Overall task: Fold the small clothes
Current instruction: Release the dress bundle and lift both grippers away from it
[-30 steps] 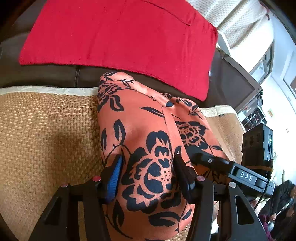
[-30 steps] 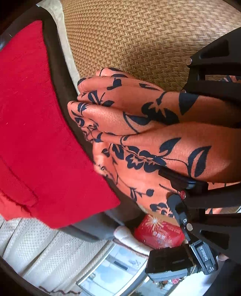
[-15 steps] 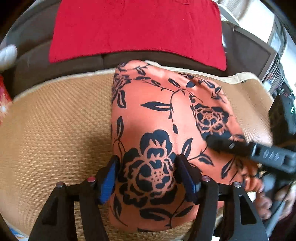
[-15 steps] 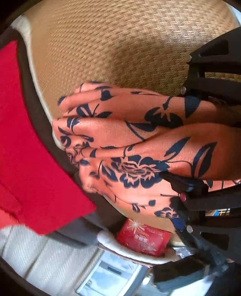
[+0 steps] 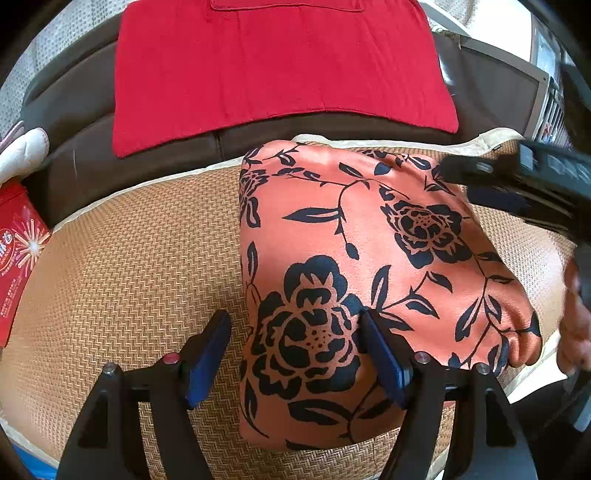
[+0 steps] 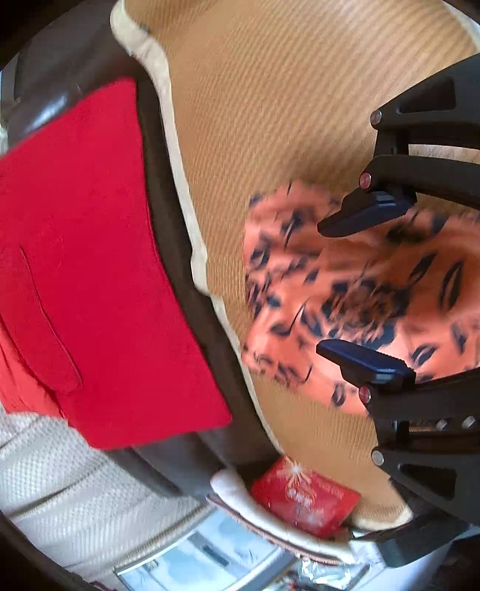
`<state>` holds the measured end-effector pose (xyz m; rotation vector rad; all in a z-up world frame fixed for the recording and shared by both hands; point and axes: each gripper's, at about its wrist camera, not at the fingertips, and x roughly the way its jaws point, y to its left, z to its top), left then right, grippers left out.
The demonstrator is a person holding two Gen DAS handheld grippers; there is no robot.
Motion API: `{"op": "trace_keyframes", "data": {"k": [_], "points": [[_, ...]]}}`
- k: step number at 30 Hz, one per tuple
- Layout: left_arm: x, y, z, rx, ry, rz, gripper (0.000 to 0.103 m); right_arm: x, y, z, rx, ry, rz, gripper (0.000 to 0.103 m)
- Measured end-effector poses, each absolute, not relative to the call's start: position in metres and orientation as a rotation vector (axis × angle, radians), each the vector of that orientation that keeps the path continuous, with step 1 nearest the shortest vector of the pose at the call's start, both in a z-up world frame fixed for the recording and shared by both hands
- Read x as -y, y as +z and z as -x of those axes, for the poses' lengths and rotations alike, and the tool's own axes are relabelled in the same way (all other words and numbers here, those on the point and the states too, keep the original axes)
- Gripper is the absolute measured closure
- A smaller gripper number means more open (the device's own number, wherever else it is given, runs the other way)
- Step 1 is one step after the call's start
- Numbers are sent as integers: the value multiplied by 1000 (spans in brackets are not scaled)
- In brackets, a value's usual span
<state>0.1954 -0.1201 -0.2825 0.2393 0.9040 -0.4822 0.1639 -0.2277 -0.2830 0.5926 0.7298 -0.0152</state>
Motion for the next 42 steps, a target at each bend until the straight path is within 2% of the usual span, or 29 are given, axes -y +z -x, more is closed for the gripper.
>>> {"op": "trace_keyframes", "data": {"k": [4,5,13,18,24,28,30,32,35,42], "points": [[123,-285,-197,-907,-485,-237,28,231,-321,-212,-878,-11,-669,44],[122,-287,-200,-907,-486,-236,28,233,-329,-220,-895,-7,-683,49],[106,-301,-217,-1024,-532,-45,26,233,-333,-267,-898,-8,-620,50],[111,-299,-226,-1015,-510,-54,24,236,-333,-289,-893,27,-590,52],[101,-274,-225,-938,-424,-126,24,244,-305,-268,-845,45,-654,49],[101,-279,-224,-925,-391,-186,24,226,-283,-272,-791,167,-657,49],[103,-294,-226,-945,-377,-216,22,217,-289,-278,-813,204,-669,49],[106,-300,-228,-938,-358,-232,17,210,-315,-297,-912,210,-702,52],[106,-296,-230,-940,-358,-216,17,212,-326,-302,-933,184,-736,53],[102,-271,-208,-828,-277,-293,17,228,-292,-233,-859,88,-718,51]]}}
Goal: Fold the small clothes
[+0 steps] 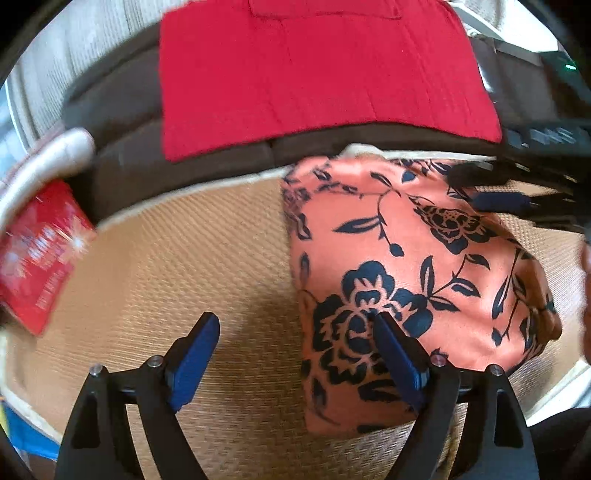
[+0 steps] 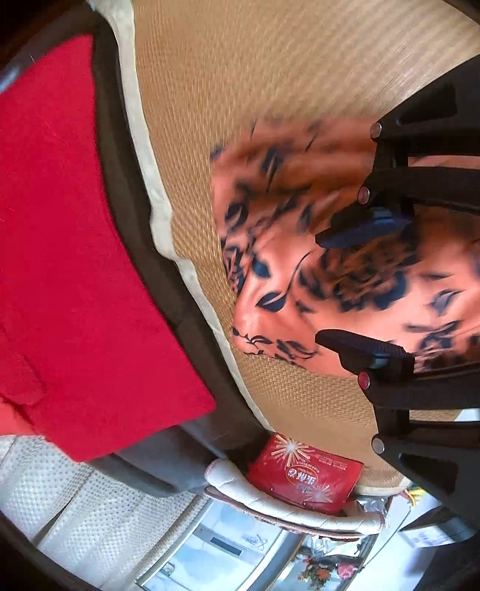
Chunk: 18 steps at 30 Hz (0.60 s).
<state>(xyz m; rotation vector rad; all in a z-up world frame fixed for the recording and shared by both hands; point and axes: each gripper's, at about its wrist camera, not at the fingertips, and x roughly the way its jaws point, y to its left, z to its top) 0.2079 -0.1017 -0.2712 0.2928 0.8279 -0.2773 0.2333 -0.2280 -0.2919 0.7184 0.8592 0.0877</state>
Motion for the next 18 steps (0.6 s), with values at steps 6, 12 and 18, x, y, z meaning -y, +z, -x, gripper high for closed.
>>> {"op": "trace_keyframes", "data": {"k": [6,12,18], "points": [[90,-239,-176,-749,-205,-279,17,224,-304,-183,-897,48,-679,48],[82,-196,-141,-667,-163,-298,17,213,-296,-168,-939,27,-617,48],[76,-144,-106,-588,-107,-265,17,213,-227,-111,-792,18,-543,34]]}}
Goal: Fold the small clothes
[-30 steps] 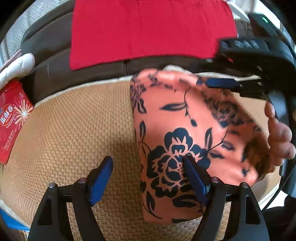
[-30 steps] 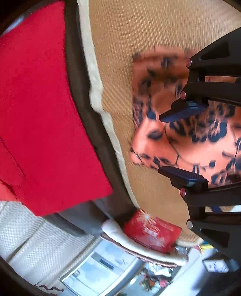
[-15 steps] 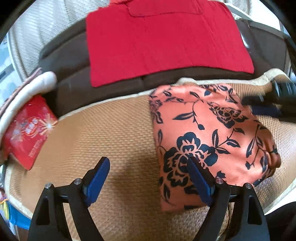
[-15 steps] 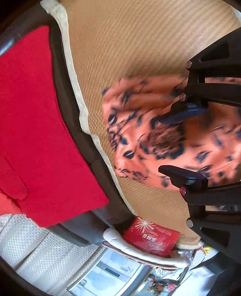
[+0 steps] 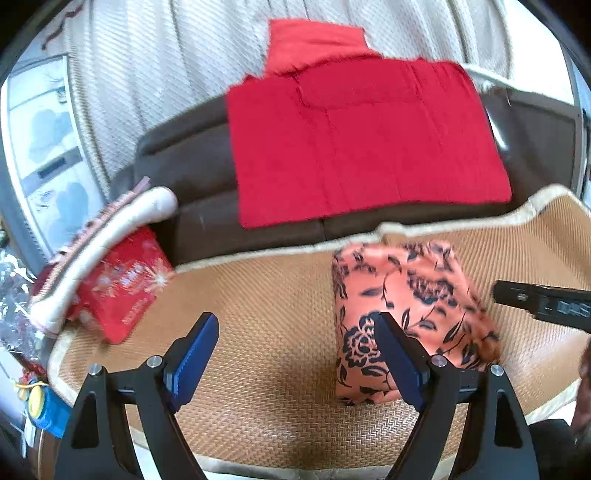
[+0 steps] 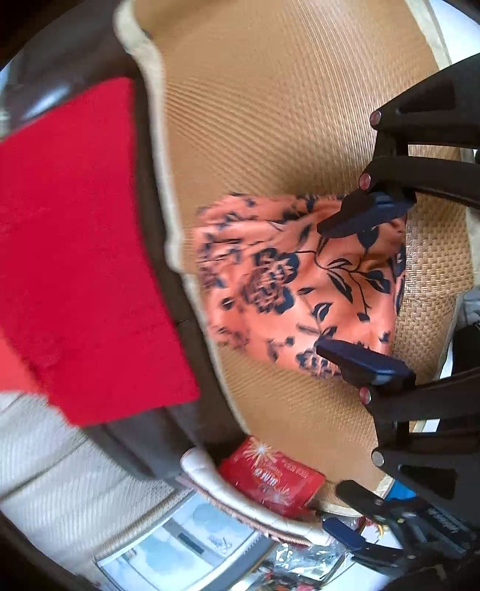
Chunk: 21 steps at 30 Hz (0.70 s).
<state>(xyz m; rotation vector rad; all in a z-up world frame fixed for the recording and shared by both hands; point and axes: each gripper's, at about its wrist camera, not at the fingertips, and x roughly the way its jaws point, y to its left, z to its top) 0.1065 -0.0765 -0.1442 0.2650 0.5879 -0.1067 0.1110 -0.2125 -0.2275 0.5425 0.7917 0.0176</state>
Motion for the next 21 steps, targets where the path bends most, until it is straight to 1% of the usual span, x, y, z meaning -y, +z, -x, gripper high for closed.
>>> {"op": "trace_keyframes", "data": {"k": [2,5,6,7,8,12,21], "points": [[76,-130,-96,-555,-85,-266,16,211,-199,-84,-719,-11,-504,28],[72,-105,-77,-511,-88,-241,15,210,-170,-55,-660,-47,-452,28],[71,-99,-71,-500,-94,-228,13,210,-161,-47,-648,-50,-442,28],[69,-91,-64,-486,-96,-213,4,209,-151,-34,-630,-57,-434,28],[66,-83,-55,-461,-91,-199,1,208,-146,-30,-621,-59,-431,28],[60,-56,-24,-348,-54,-192,0,202,-122,9,-575,-77,-405,28],[53,-24,19,-286,-101,-168,0,179,-85,65,-509,-99,-323,28]]}}
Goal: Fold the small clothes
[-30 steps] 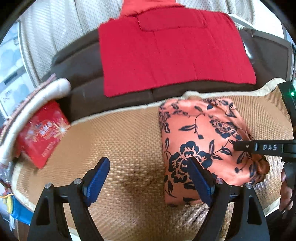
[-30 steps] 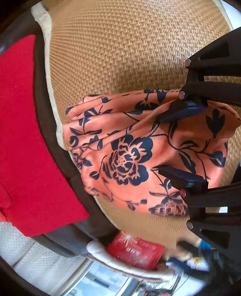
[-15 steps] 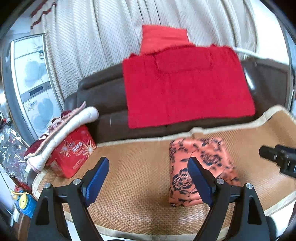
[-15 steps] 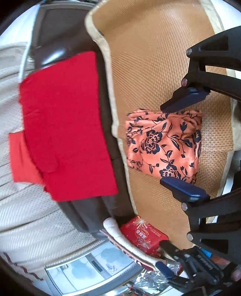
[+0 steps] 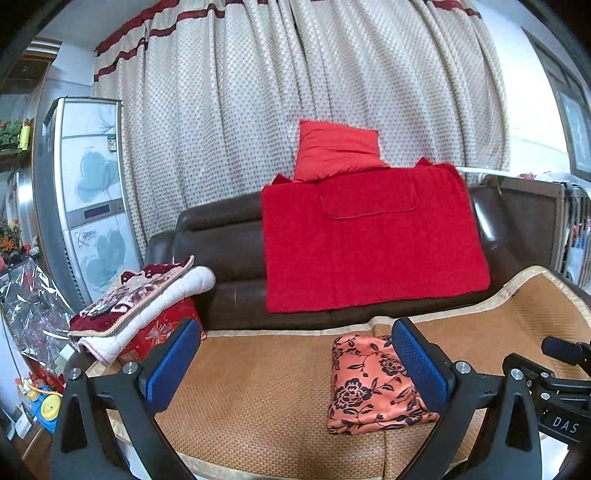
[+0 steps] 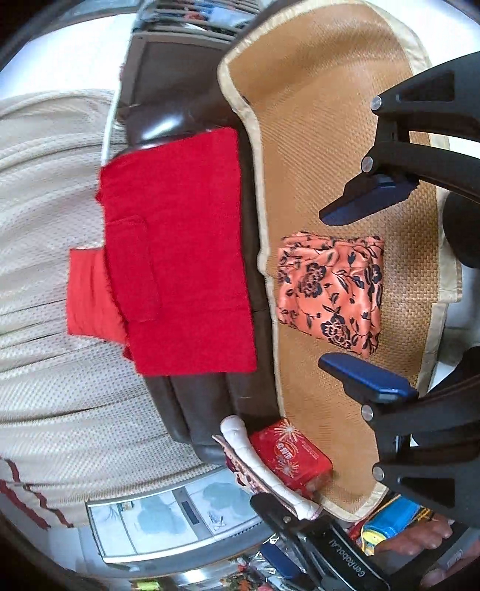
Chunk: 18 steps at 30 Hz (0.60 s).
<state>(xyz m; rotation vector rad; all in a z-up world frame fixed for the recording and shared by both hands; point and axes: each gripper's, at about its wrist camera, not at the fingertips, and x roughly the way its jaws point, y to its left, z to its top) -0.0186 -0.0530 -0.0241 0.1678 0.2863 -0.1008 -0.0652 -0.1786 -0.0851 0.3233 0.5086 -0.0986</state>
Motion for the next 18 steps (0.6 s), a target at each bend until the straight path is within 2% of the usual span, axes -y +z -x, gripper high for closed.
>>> {"op": "trace_keyframes", "data": {"k": [18], "points": [[32,0,49,-244,-107,-84,0,155,-46,106,-351,-153,-277,26]]}}
